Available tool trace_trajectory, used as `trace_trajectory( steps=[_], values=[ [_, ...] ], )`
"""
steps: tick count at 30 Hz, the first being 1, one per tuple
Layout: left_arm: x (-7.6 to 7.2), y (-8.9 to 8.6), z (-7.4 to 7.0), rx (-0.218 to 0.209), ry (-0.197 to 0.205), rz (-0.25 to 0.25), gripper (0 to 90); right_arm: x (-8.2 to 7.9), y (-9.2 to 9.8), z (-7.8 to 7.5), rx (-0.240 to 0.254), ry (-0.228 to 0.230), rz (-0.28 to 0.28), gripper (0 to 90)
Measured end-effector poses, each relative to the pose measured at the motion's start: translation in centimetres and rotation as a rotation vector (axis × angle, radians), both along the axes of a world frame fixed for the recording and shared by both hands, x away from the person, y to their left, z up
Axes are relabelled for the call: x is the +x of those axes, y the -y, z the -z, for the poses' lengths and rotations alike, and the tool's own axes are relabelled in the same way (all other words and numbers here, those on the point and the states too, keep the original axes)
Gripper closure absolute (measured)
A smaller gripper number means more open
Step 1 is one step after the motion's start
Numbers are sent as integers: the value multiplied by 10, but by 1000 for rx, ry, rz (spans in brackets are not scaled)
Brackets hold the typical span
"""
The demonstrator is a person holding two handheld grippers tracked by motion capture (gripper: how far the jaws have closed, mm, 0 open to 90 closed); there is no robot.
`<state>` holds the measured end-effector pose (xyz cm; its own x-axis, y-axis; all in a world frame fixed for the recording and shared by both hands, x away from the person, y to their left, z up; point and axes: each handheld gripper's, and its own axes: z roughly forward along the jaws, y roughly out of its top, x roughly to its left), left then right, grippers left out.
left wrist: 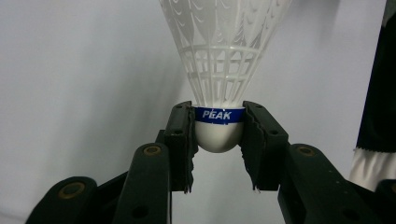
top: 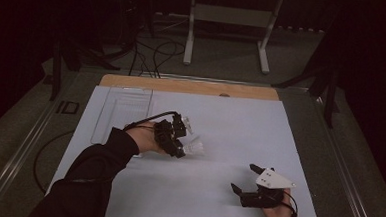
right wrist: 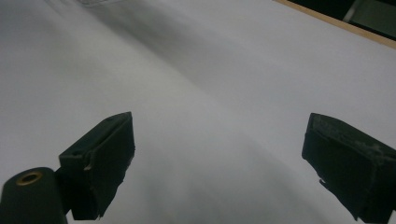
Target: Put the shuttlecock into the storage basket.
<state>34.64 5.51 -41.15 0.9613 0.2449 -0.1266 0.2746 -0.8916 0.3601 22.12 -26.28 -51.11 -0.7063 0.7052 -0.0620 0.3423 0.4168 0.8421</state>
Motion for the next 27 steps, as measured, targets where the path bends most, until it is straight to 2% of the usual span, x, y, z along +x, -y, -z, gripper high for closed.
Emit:
trace_trajectory(
  steps=[15, 21, 27],
  values=[
    [-5, -27, -31, -9, 13, -65, 663, 0, 0, 0, 4, -2, 7, 91],
    [-7, -38, -41, -33, 15, -80, 663, 0, -1, -1, 0, 5, 5, 91],
    [-8, -48, -50, -27, 25, -88, 663, 0, -1, -1, 3, 3, 7, 92]
  ],
)
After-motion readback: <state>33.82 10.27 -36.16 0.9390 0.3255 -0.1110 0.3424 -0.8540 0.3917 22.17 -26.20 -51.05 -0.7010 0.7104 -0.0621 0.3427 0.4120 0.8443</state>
